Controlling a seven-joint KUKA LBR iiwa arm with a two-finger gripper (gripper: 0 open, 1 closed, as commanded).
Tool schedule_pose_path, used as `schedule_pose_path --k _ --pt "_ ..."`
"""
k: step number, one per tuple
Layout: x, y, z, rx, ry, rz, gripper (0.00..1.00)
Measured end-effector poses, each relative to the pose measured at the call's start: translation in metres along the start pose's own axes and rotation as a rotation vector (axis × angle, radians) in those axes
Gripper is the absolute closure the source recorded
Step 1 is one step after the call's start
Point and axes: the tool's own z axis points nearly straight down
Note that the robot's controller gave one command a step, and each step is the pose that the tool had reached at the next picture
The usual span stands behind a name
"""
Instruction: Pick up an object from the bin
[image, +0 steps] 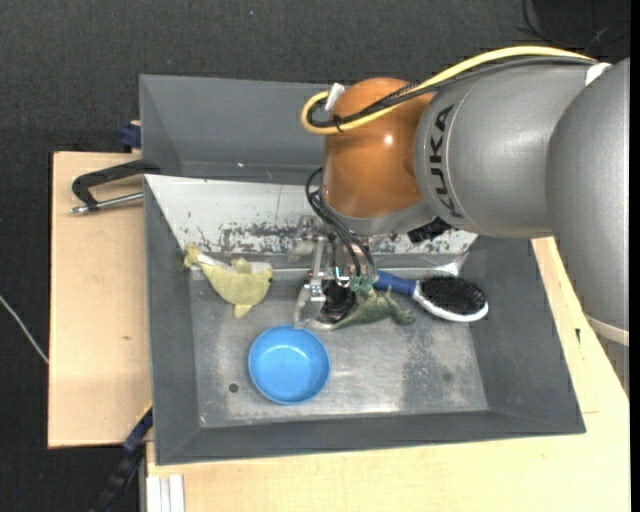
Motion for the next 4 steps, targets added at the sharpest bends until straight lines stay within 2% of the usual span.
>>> schedule_pose_path --k 1,2,3,4 --pt "0.033 0.004 0.073 0.000 -0.015 -0.230 0.00" --pt "0.036 0.006 0.054 0.000 -0.014 -0.296 0.00" --pt "0.031 0.003 0.055 0.000 -0.013 -0.282 0.00" --pt "0.037 0.001 0.081 0.000 -0.010 -0.227 0.00"
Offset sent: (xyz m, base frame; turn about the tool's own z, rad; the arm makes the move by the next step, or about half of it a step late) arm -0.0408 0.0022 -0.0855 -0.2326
